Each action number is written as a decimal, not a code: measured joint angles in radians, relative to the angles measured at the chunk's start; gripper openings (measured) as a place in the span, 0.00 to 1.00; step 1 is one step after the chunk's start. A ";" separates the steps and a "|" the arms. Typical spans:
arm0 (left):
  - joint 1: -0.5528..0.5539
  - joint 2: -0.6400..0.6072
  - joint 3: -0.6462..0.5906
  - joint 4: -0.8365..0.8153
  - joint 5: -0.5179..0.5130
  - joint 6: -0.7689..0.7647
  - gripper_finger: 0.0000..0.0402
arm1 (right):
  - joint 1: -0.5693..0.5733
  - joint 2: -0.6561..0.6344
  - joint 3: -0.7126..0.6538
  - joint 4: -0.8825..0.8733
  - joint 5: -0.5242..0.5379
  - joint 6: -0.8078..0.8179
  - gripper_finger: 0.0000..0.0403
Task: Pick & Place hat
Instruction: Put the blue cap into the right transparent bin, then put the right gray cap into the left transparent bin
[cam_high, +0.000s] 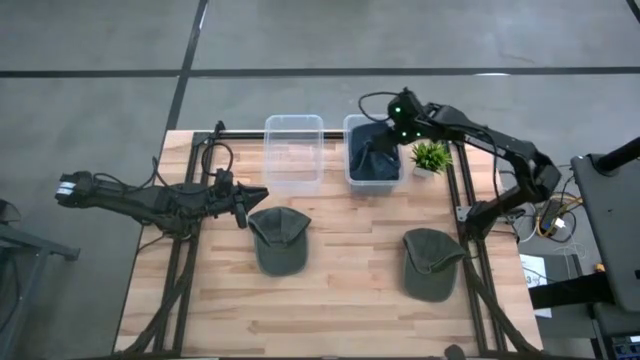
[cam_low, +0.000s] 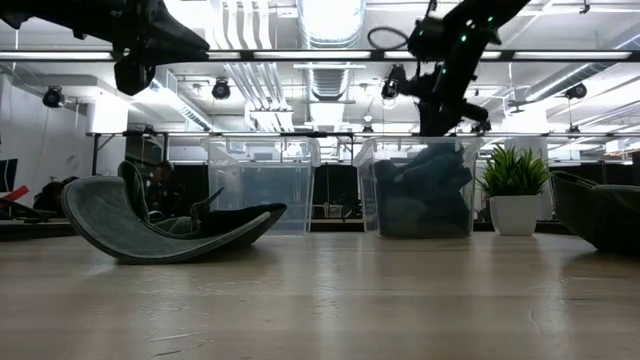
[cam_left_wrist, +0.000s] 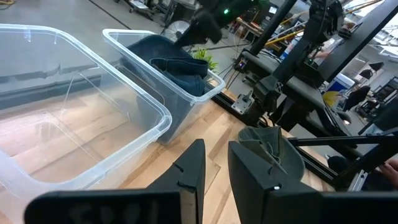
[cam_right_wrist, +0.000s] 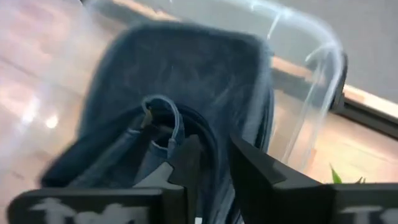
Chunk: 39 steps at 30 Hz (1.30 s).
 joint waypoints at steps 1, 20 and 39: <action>0.000 0.000 0.000 0.000 0.000 -0.001 0.15 | 0.002 0.015 0.003 -0.015 0.001 -0.008 0.17; 0.000 0.000 0.000 0.000 0.000 -0.013 0.15 | 0.034 0.066 0.051 -0.026 0.007 -0.056 0.08; 0.000 0.000 0.000 -0.001 0.055 -0.013 0.15 | 0.509 -0.346 0.101 -0.202 0.027 0.113 0.08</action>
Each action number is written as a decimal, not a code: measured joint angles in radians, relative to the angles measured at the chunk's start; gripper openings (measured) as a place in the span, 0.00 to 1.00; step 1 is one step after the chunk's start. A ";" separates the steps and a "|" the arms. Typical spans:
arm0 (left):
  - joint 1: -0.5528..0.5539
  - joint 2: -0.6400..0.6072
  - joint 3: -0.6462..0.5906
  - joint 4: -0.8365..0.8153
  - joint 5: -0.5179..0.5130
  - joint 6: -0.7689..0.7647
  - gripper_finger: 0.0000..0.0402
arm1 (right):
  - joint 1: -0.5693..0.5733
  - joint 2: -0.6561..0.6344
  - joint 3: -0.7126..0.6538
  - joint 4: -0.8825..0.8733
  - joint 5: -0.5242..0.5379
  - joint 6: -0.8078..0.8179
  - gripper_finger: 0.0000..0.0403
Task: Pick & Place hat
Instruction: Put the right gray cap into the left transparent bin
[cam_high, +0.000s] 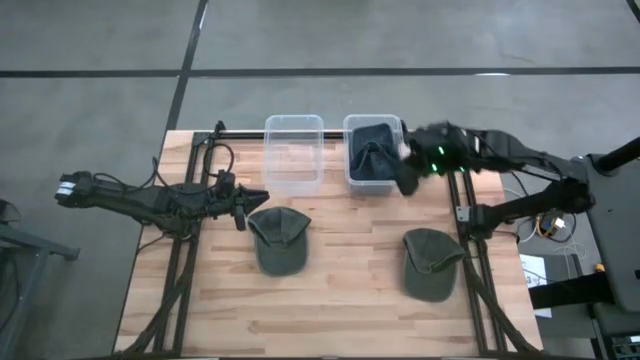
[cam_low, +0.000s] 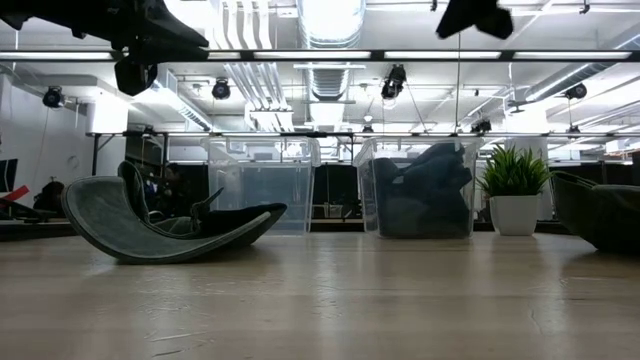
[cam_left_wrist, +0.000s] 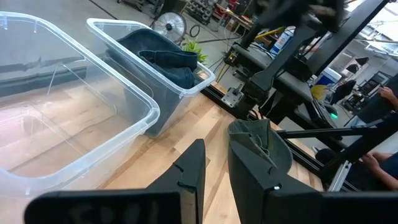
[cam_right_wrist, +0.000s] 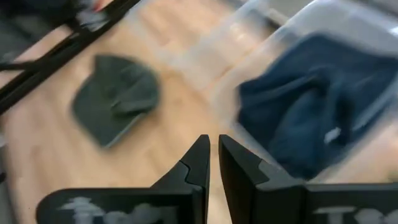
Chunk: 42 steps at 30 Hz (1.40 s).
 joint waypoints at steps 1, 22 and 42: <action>0.000 0.000 0.000 0.000 0.000 0.000 0.15 | 0.041 -0.013 -0.012 -0.002 0.002 0.029 0.08; 0.000 0.040 -0.004 -0.008 0.017 -0.050 0.15 | 0.645 -0.018 -0.076 -0.527 -0.037 1.120 0.08; 0.000 0.060 -0.004 -0.013 0.053 -0.068 0.15 | 0.988 -0.017 -0.384 -0.237 -0.255 1.723 0.28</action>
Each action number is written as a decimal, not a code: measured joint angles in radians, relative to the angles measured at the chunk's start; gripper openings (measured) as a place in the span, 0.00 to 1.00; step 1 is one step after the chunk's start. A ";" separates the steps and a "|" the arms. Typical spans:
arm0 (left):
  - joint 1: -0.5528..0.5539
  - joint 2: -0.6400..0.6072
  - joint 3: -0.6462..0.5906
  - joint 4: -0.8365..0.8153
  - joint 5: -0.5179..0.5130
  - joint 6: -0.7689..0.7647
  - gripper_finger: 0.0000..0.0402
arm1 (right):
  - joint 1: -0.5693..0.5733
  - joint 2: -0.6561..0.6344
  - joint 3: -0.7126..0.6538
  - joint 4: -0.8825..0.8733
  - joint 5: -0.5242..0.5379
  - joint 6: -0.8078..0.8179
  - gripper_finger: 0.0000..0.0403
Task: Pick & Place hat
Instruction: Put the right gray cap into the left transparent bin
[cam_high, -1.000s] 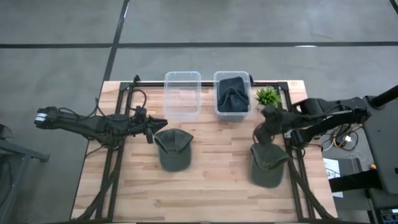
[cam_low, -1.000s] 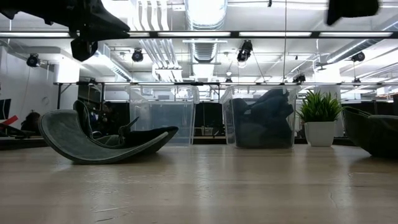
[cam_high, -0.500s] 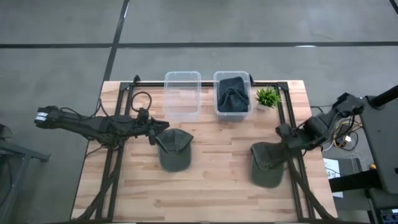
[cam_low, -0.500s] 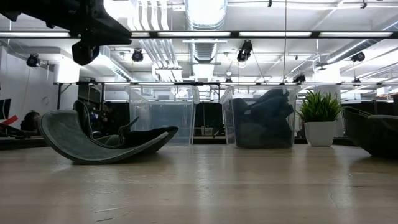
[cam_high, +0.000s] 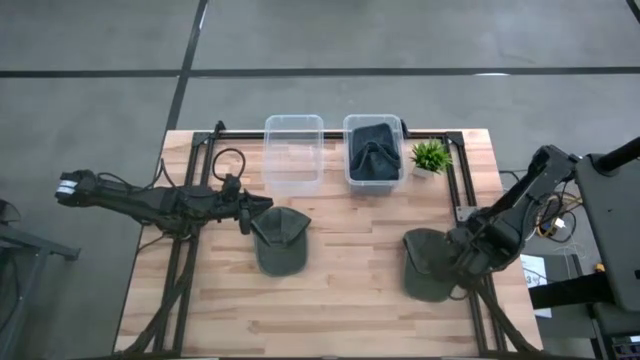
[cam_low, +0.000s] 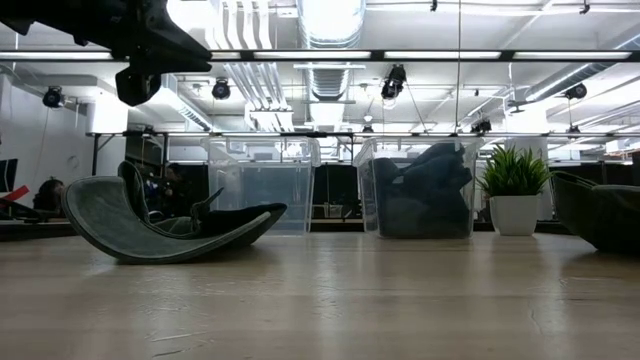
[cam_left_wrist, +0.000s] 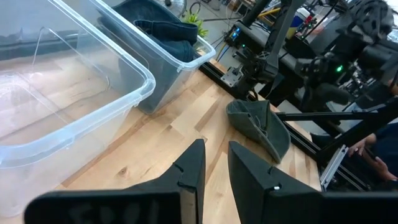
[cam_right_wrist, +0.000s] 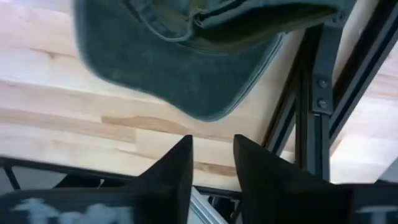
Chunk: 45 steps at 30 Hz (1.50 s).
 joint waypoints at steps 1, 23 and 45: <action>0.000 0.000 0.000 0.000 0.000 0.000 0.15 | 0.001 0.000 -0.019 0.018 -0.011 0.013 0.30; 0.000 0.000 0.000 0.003 0.024 0.000 0.15 | 0.003 0.000 -0.257 0.119 -0.070 0.052 0.48; 0.000 0.000 0.000 0.002 0.022 -0.002 0.15 | 0.000 0.000 -0.452 0.469 0.041 0.058 0.47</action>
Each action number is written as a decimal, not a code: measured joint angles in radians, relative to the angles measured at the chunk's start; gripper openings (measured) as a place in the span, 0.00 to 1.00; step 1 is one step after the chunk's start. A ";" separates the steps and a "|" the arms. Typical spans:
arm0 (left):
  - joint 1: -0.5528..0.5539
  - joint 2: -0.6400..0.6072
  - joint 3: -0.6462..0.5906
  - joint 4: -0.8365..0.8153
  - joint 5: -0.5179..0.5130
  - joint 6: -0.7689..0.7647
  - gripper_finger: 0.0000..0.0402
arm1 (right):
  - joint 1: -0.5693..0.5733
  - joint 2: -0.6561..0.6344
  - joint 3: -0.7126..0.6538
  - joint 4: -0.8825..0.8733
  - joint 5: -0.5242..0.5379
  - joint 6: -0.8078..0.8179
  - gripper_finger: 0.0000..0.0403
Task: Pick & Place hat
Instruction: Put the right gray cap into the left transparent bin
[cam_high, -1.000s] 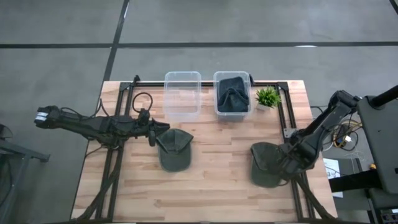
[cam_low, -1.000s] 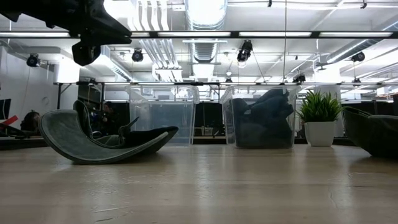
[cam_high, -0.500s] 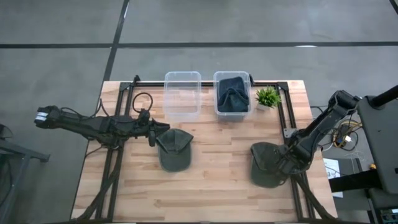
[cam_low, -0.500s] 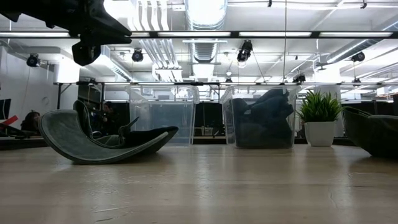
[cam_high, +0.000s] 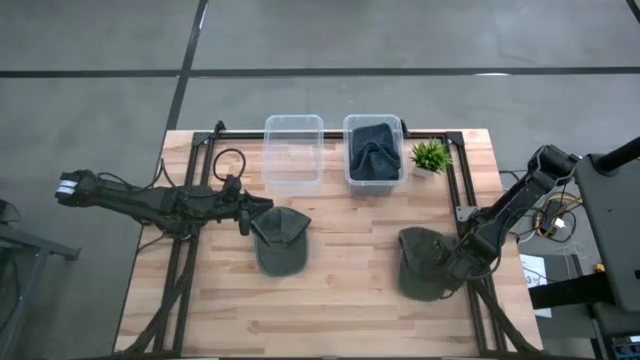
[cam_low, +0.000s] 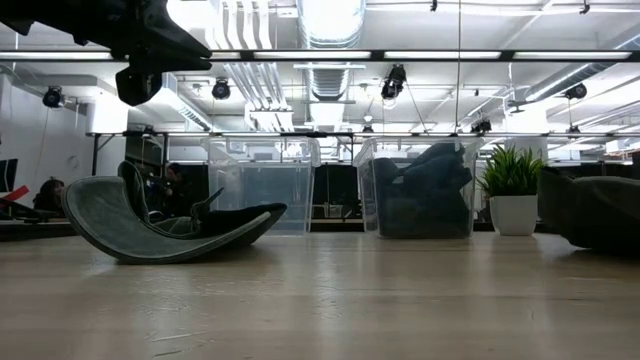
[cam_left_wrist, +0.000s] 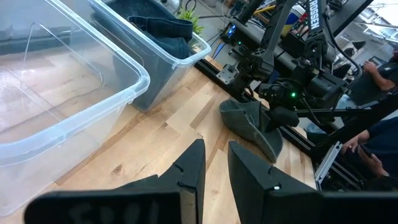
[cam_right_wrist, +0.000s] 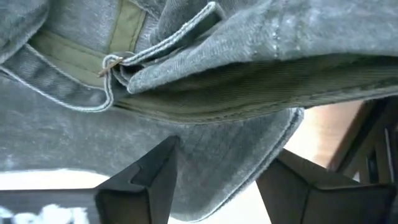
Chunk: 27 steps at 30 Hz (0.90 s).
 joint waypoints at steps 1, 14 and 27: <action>0.000 0.000 0.000 0.000 0.000 0.000 0.15 | 0.000 0.000 0.000 0.000 0.010 0.000 0.46; 0.000 0.000 0.000 0.000 0.000 -0.006 0.15 | 0.000 0.000 0.014 0.016 0.191 0.001 0.21; 0.000 0.000 0.000 0.000 0.000 -0.009 0.15 | 0.001 -0.017 0.108 0.017 0.413 -0.044 0.03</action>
